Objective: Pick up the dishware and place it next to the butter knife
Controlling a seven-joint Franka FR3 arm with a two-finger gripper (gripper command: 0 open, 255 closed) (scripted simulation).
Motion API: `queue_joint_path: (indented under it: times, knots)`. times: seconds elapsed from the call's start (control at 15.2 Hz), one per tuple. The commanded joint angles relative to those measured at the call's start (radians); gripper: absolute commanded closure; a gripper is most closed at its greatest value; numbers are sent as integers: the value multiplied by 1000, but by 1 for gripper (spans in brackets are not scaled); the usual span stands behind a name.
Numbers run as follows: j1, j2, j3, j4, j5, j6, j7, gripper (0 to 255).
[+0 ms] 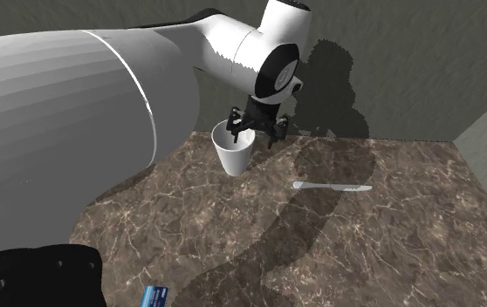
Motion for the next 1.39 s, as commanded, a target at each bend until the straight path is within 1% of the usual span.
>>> queue_joint_path:
  times: [0.0,0.2,0.26,0.86,1.32]
  knots:
    - [0,0,0,-1,0,2,0,0]
    - [0,0,0,-1,0,1,0,0]
    - [0,0,0,-1,0,1,0,255]
    - [0,0,0,-1,0,2,0,255]
    - [-4,-14,-2,70,-5,-83,11,255]
